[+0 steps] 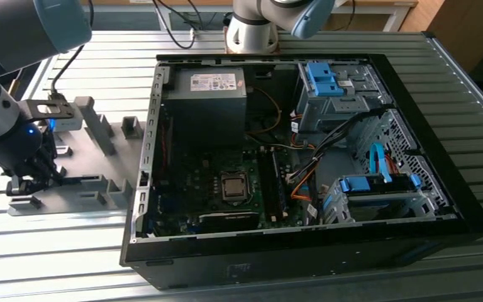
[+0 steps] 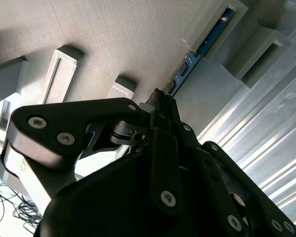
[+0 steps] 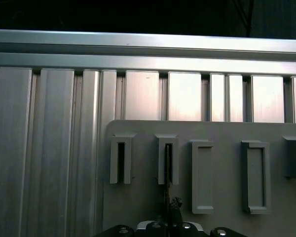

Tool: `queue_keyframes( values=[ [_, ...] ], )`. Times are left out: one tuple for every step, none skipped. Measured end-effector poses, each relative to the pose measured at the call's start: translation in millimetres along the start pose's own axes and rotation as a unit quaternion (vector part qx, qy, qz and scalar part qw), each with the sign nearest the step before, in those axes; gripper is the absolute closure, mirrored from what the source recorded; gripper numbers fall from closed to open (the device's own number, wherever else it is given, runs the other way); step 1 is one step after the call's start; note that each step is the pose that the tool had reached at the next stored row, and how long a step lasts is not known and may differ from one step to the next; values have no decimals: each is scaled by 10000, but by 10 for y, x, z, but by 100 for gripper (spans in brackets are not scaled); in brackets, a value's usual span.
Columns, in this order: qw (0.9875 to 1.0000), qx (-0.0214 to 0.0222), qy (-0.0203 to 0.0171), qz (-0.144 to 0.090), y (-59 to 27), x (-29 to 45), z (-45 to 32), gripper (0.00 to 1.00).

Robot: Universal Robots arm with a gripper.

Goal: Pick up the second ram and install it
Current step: 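Pick up the second ram and move it above second insertion slot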

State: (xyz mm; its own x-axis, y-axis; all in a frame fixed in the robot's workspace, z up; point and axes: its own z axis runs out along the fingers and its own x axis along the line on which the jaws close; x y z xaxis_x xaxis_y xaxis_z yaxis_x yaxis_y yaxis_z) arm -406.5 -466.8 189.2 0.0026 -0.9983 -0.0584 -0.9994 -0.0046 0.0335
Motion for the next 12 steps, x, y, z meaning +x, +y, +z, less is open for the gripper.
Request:
queue_keyframes(
  values=[
    [10000, 0, 0, 0, 0, 0, 0, 86],
    [10000, 0, 0, 0, 0, 0, 0, 86],
    [10000, 1, 1, 0, -1, 0, -2, 86],
    [10000, 1, 4, 0, 0, -1, -8, 86],
    [10000, 0, 6, 0, 1, -1, -19, 86],
    [10000, 0, 6, 0, 1, -2, -33, 86],
    [10000, 0, 7, 0, 1, -3, -48, 86],
    [10000, 0, 10, 1, 2, -4, -62, 86],
    [10000, 0, 12, 1, 2, -5, -78, 86],
    [10000, 0, 13, 1, 3, -5, -94, 86],
    [10000, 0, 13, 1, 4, -7, -110, 86],
    [10000, 0, 13, 1, 4, -7, -126, 86]
  ],
)
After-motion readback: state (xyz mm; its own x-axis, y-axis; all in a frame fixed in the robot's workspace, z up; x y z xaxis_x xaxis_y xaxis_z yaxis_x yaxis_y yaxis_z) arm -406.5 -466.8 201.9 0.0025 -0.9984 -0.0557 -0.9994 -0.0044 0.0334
